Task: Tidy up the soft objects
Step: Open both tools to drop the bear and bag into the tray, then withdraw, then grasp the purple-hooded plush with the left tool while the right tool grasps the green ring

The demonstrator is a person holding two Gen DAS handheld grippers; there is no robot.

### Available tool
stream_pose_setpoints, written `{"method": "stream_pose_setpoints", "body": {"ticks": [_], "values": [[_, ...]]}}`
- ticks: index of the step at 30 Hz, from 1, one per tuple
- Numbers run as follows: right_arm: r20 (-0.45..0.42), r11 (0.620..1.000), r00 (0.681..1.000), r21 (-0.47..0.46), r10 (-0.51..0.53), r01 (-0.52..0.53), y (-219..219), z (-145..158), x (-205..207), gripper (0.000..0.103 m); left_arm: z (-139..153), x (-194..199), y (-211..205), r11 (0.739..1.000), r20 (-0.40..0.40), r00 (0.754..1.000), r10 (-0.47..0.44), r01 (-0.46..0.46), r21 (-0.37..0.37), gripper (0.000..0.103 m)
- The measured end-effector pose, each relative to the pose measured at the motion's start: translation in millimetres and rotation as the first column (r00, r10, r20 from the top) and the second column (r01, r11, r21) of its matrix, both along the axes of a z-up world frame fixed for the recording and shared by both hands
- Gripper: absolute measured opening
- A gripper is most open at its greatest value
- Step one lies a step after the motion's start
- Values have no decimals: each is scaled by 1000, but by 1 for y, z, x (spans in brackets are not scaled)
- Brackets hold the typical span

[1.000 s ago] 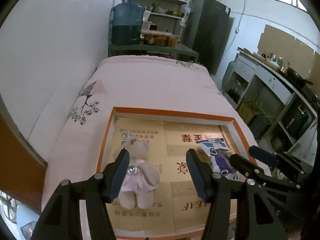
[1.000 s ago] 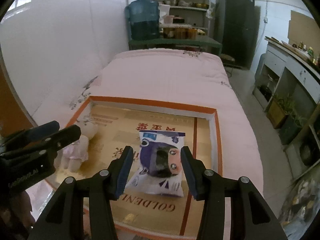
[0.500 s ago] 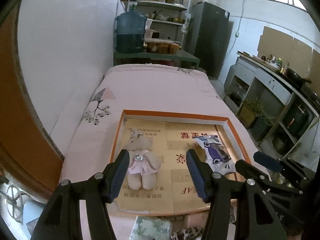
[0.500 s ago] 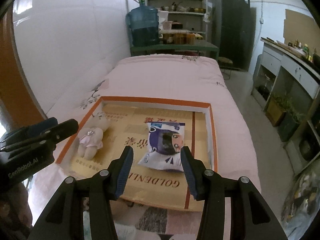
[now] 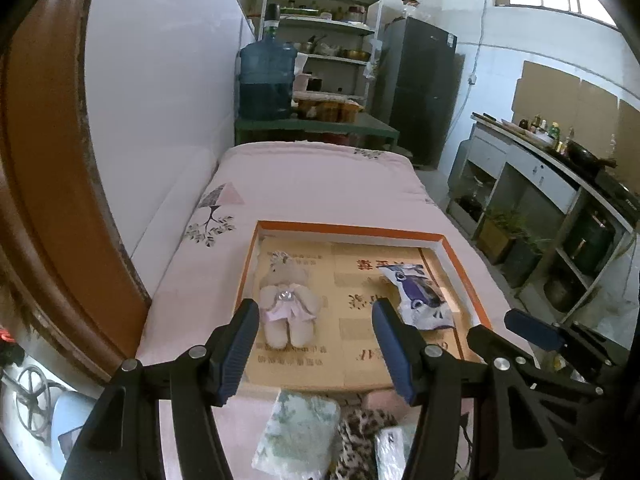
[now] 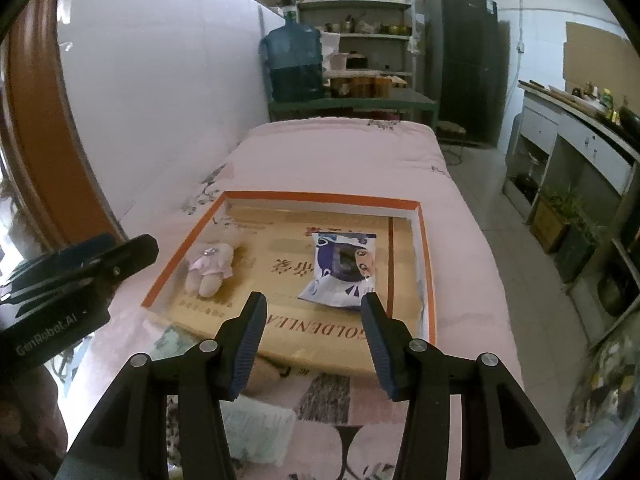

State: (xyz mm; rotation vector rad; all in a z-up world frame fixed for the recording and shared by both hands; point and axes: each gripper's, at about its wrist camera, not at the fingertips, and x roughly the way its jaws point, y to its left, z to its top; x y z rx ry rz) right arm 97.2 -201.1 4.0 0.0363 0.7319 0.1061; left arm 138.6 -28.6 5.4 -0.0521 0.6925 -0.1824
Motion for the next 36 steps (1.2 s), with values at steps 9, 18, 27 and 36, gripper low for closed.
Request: {"method": "stream_pose_setpoints", "body": {"ticks": [9,18,27,36], "values": [[29,1000,999,-2,-17,17,1,7,-36,51,3,-32,-1,1000,26,1000,-8,7,18,59],[58,999,998,-4,-33,34,-1,11,-67,51,1,-62,1,1000,39,999,-14,14,10,58],[61,999,998,12,-35,34,-3,8,-96,51,1,-86,10,1000,62,998,-10,11,-5,58],[62,1000,998,12,-3,3,6,0,-128,51,-7,-109,16,1000,67,998,-11,11,-1,58]]}}
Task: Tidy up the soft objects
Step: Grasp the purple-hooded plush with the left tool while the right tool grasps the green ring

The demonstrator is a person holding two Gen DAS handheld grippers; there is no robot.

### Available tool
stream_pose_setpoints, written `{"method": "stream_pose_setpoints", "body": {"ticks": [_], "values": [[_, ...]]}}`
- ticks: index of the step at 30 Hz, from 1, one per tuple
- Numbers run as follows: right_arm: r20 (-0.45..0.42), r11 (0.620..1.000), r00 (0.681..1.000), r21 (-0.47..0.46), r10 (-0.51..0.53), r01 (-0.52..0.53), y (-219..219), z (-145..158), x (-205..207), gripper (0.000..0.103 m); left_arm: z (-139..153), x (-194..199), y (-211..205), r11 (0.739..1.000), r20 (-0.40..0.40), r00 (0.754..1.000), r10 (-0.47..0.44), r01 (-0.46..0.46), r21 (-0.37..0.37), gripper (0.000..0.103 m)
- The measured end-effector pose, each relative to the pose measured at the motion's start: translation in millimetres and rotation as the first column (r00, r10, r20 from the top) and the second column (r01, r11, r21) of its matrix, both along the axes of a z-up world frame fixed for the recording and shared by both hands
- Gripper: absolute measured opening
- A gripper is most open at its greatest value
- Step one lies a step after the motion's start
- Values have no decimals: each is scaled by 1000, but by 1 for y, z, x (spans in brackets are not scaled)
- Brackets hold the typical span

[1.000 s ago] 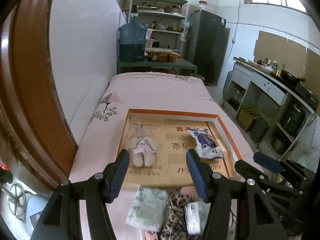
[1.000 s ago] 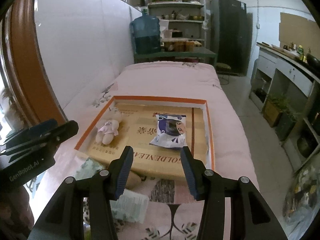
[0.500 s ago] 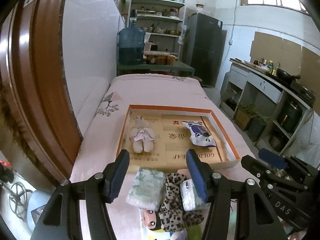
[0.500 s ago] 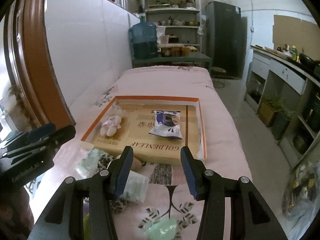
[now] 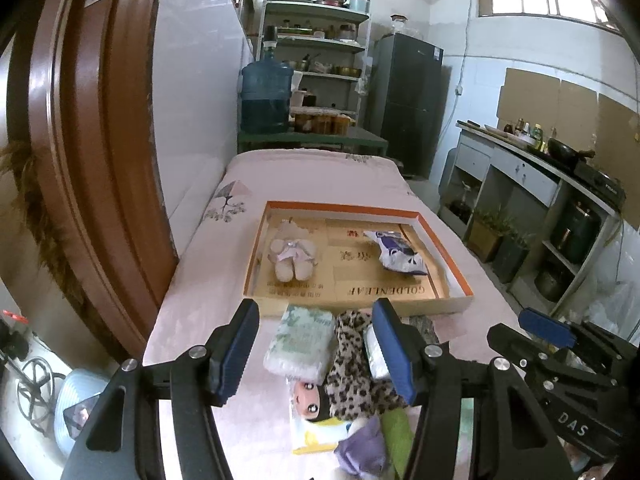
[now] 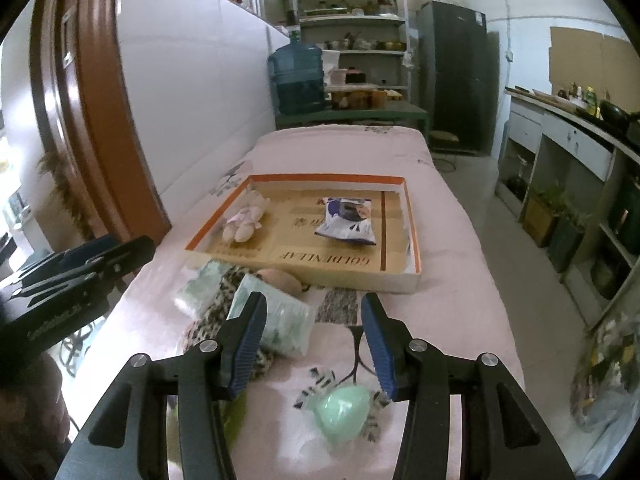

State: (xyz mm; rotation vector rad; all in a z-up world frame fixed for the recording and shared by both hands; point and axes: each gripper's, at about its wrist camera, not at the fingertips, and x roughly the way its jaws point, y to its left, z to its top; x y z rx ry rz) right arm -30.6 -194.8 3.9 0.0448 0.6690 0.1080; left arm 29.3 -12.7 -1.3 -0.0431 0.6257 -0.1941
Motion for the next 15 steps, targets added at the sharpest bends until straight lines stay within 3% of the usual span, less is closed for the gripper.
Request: {"method": "stream_pose_setpoints", "body": {"ticks": [10,15], "values": [[-21,995,995,24,100,-100,19,-17,-31,51,-15,-22,3,1000,-13,1000,-5,5,-9,58],[-78,983,980,30,184,-182,39,-37,-45,51,-19,-30,5,1000,-11,1000,5,-5,-9,58]]}}
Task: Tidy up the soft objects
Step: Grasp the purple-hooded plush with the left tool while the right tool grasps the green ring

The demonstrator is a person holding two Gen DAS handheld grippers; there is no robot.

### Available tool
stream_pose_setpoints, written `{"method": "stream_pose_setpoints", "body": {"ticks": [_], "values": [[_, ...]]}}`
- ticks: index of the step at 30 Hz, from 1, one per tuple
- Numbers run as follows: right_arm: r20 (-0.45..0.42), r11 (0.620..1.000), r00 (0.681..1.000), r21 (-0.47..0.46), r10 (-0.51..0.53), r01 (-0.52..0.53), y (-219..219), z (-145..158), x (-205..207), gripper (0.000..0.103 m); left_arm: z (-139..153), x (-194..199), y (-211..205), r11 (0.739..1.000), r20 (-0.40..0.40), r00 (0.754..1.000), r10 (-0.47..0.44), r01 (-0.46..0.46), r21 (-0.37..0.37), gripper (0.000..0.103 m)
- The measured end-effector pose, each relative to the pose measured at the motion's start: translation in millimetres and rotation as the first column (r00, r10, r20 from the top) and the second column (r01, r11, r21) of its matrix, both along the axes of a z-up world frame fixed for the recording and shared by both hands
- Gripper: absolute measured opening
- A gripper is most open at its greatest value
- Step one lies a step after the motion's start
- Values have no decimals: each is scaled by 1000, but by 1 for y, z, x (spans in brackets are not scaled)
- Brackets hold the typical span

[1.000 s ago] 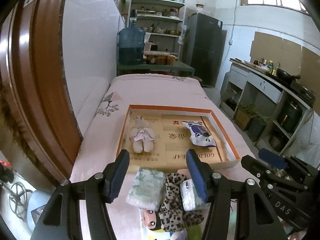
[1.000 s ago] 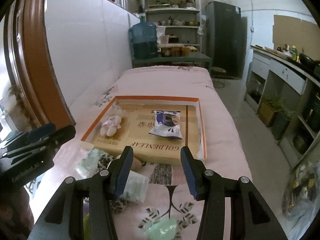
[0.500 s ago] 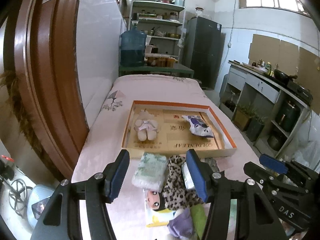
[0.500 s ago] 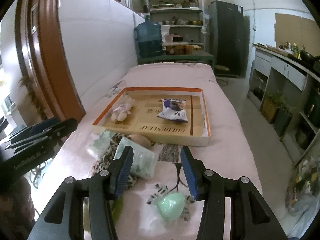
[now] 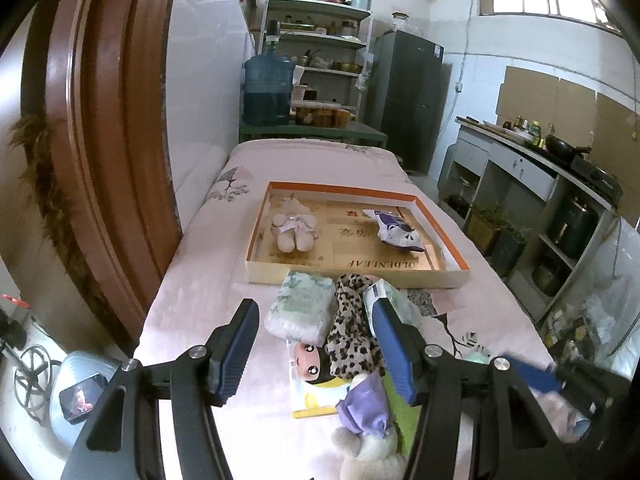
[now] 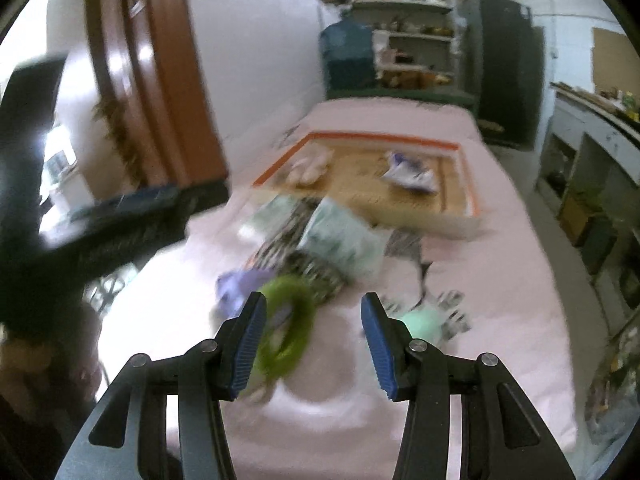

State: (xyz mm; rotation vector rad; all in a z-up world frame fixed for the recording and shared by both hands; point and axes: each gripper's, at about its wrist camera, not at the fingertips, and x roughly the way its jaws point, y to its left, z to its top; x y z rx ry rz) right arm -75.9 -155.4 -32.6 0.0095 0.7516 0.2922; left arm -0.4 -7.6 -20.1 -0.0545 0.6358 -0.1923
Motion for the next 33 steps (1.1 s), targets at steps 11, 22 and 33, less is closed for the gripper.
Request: {"method": "stream_pose_setpoints", "body": {"ticks": [11,22,33], "values": [[-45,997,996,2,79,-79,23,-18,-1,51,-7,-7,11,1000,-15,1000,20,-21,-23,58],[-88,997,993,-4,72,-73,25,-35,11,38,-24,-7,15,999,-45,999,-4,2,-51,58],[-44,999,999,40,5,-3,3,-24,10,17,-37,-15,9,994,-87,994,-66,58,-96,58]]}}
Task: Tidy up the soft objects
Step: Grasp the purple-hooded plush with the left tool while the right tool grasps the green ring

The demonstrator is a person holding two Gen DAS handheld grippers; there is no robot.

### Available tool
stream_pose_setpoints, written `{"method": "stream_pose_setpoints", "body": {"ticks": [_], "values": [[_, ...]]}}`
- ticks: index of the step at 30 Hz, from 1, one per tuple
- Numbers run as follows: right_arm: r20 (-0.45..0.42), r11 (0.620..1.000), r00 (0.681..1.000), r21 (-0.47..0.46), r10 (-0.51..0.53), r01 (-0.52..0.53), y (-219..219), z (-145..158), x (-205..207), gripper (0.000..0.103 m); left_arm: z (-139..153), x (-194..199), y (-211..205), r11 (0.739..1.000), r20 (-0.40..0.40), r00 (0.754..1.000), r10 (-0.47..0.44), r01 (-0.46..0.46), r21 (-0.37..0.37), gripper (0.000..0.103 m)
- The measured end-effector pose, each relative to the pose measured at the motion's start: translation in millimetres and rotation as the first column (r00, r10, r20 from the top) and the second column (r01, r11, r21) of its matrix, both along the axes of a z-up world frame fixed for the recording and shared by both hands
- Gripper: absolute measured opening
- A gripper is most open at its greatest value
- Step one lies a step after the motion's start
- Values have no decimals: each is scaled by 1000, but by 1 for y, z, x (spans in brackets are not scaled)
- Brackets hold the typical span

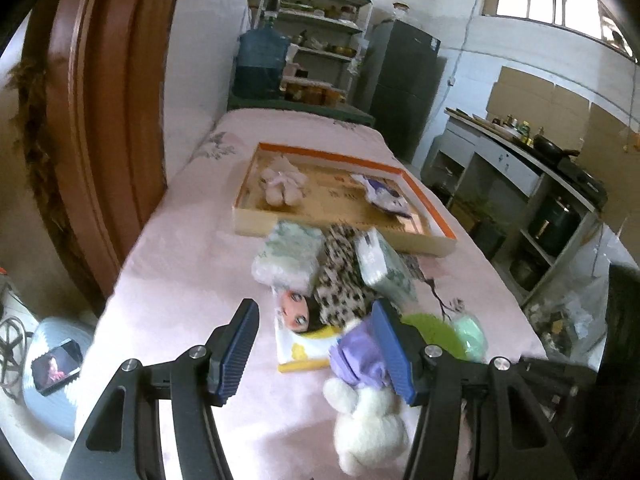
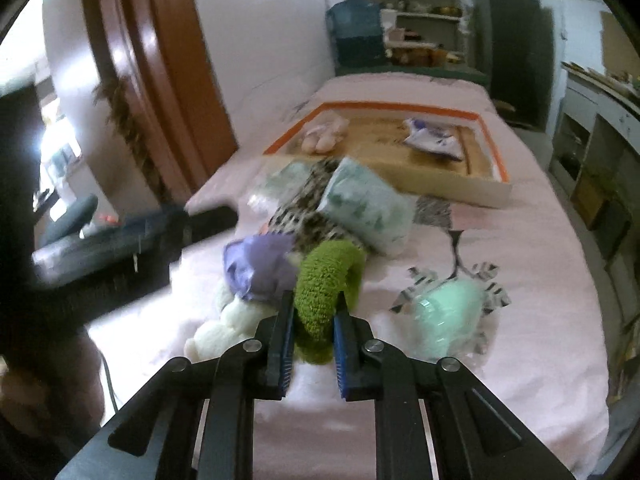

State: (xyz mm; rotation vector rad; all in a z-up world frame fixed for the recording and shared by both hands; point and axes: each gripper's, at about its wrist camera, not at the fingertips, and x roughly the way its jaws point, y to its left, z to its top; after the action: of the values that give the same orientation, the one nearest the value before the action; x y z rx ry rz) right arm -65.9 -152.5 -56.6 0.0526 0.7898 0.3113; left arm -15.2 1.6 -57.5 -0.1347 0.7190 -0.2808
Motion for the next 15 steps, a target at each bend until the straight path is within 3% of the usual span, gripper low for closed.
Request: {"method": "stream_pose_setpoints", "body": {"ticks": [12,14,15], "values": [[49,999,997,0,-52,52,-10,10,-4,17,-38,-3,-21,995,-126,987,-95,89,-52,57],[49,999,997,-2,-55,55,-11,10,-5,17,-47,0,-21,992,-163,981,-106,93,-88,40],[49,998,997,-3,-55,55,-11,10,-5,17,-50,2,-22,991,-180,977,-111,96,-92,40]]}}
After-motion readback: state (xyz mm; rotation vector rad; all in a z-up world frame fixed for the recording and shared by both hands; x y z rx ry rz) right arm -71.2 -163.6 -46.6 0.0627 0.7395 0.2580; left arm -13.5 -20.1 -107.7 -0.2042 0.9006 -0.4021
